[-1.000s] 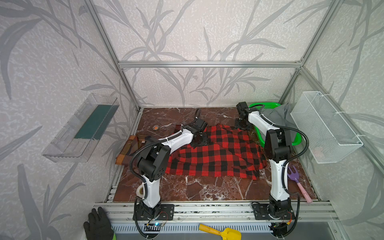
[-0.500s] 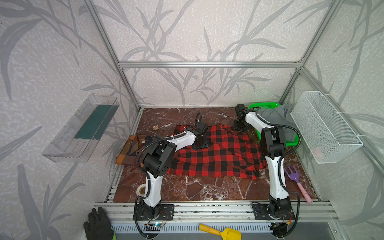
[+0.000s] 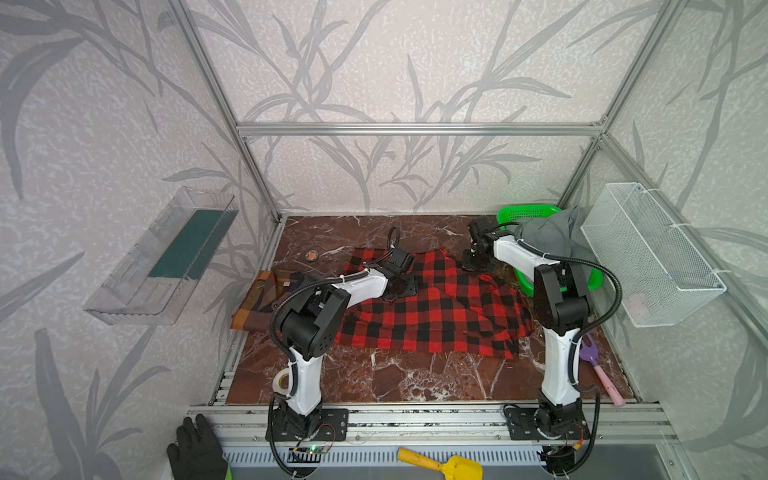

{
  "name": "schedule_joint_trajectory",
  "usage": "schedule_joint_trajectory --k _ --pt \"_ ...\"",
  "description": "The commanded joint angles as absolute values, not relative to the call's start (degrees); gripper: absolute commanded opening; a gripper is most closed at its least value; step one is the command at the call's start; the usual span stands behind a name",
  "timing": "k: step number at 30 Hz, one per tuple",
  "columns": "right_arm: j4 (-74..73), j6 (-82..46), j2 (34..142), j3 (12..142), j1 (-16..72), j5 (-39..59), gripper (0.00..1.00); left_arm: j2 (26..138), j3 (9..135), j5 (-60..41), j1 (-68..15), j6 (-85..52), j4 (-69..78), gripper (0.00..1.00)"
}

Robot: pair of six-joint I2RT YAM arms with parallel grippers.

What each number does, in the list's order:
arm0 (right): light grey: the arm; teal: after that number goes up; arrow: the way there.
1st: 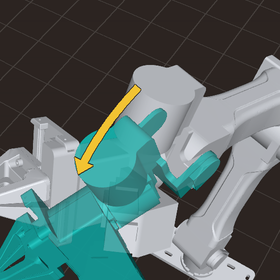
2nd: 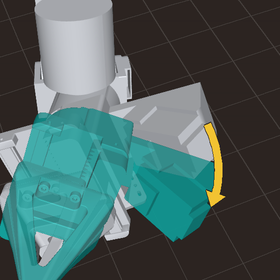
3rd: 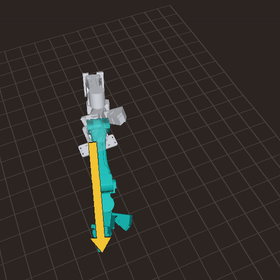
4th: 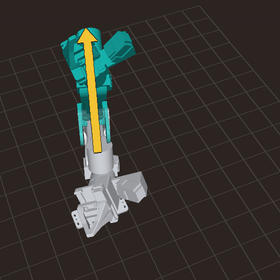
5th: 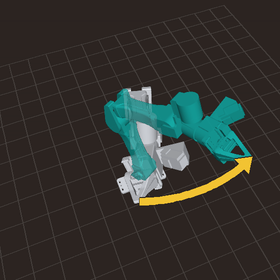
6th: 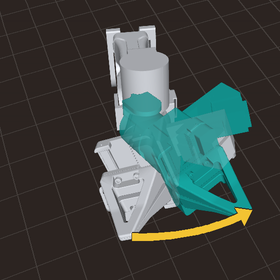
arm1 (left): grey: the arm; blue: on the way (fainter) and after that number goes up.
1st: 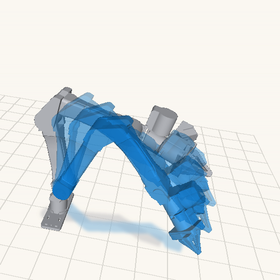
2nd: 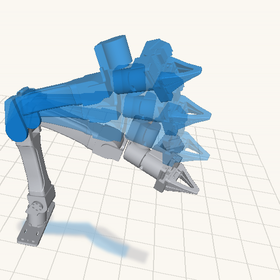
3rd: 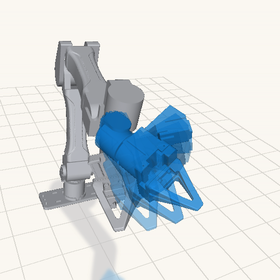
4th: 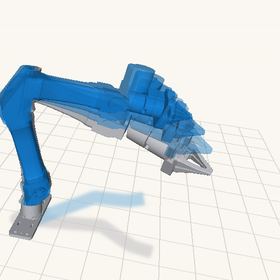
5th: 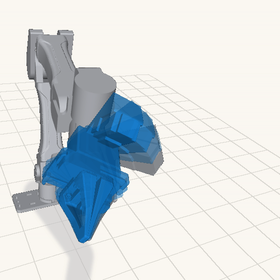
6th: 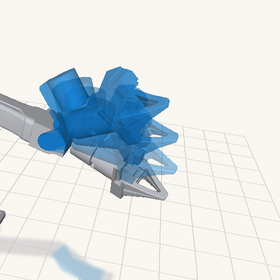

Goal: Fold and stack the long sleeve shirts

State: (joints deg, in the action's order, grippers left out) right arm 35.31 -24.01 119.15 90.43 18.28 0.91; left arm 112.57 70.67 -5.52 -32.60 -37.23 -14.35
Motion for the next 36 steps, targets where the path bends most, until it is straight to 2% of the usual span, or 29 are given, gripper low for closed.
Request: schedule_joint_trajectory --k 1,5,9,12,17,20,23,30,36 --pt "30.41 -24.9 111.53 83.56 24.59 0.43 0.0 118.97 65.88 -8.03 -33.06 -39.38 -19.94 0.68" --pt "25.52 -26.19 104.7 73.49 30.84 -1.11 0.0 119.06 65.63 -7.93 -32.98 -39.55 -19.91 0.68" --pt "24.91 -26.48 102.57 69.26 35.62 0.19 0.01 118.91 65.22 -7.92 -32.94 -39.72 -19.87 0.68" --pt "23.07 -27.82 102.35 65.75 39.08 3.07 0.1 118.65 64.59 -7.37 -32.95 -39.81 -19.75 0.68" --pt "23.14 -29.6 101.23 62.58 41.05 6.09 0.36 118.66 62.92 -7.55 -32.95 -40.42 -18.97 0.68" --pt "25.74 -29.09 96.49 62.8 37.55 6.76 0.46 118.57 61.93 -7.37 -32.87 -40.61 -18.59 0.68" --pt "26.13 -29.35 92.34 64.02 32.43 11.03 0.5 118.54 61.11 -6.87 -32.79 -40.81 -18.46 0.68" --pt "25.8 -29.53 94.15 69.28 23.05 15.77 0.49 118.39 59.53 -6.48 -32.6 -41.22 -17.58 0.68" --pt "27.88 -27.69 101.61 74.73 17.61 10.58 0.49 118.08 58.59 -6.14 -32.48 -41.06 -17.61 0.68"
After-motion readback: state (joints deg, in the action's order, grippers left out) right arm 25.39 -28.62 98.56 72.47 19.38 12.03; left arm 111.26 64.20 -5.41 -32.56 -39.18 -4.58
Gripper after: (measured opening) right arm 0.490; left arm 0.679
